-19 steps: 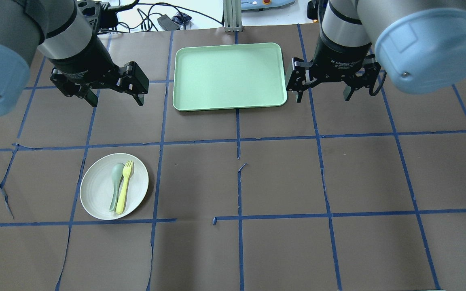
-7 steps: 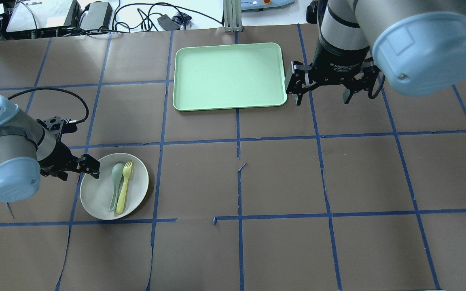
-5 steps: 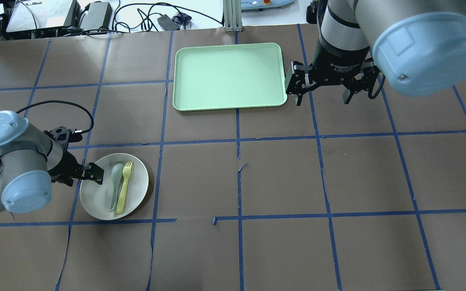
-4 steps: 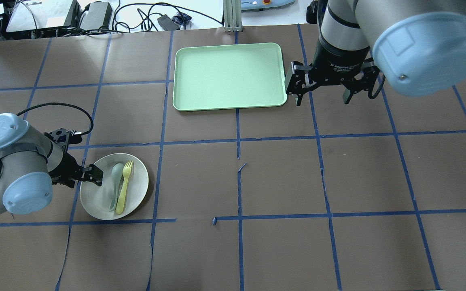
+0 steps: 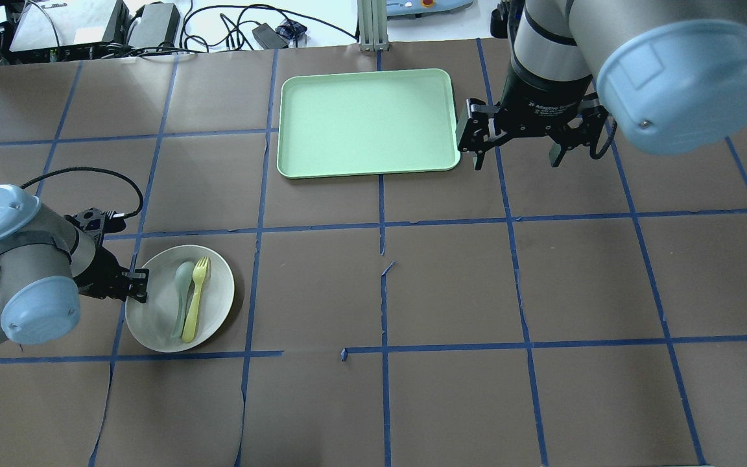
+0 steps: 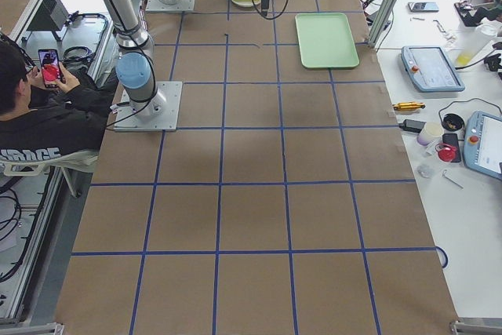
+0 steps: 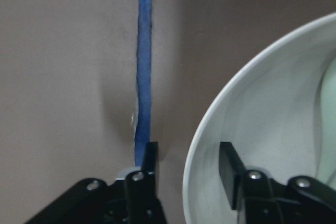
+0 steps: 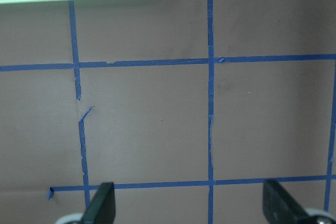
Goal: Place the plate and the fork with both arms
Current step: 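Lift the plate with the left gripper and carry it onto the green tray, then open the left gripper to release the plate and raise it away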
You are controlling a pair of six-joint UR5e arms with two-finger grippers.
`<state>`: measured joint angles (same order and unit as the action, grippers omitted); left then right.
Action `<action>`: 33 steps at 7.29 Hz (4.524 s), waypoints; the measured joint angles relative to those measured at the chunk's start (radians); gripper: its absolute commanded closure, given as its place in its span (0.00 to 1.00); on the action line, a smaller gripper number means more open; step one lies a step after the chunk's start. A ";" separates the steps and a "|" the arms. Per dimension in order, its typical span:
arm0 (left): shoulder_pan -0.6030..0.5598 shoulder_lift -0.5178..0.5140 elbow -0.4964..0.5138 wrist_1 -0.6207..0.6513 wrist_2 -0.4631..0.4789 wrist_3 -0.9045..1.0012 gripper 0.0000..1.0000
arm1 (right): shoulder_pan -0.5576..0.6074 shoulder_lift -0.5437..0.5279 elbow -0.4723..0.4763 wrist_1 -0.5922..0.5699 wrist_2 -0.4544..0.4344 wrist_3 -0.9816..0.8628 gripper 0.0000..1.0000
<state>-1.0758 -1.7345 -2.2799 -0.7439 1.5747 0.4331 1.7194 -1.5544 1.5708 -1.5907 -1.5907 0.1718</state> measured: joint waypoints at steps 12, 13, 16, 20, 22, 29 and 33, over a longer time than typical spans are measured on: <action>-0.315 -0.354 0.753 -0.347 -0.528 -0.278 1.00 | 0.000 0.005 0.000 -0.002 0.000 0.000 0.00; -0.367 -0.433 0.860 -0.345 -0.527 -0.314 1.00 | 0.000 0.005 0.000 -0.002 0.001 0.000 0.00; -0.468 -0.630 1.097 -0.339 -0.480 -0.347 1.00 | 0.003 0.006 0.002 -0.003 0.002 0.000 0.00; -0.501 -0.734 1.166 -0.287 -0.457 -0.375 1.00 | 0.004 0.012 0.003 -0.007 0.002 0.000 0.00; -0.503 -0.741 1.166 -0.277 -0.462 -0.381 0.01 | 0.005 0.013 0.002 -0.008 0.002 0.000 0.00; -0.492 -0.364 1.009 -0.623 -0.205 -0.392 0.00 | 0.005 0.013 0.001 -0.006 0.000 0.000 0.00; -0.504 -0.006 0.918 -0.959 -0.117 -0.498 0.00 | 0.005 0.013 0.000 -0.006 0.000 0.000 0.00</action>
<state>-1.5800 -1.7409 -1.3622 -1.7033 1.4575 -0.0652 1.7242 -1.5416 1.5708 -1.5963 -1.5908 0.1716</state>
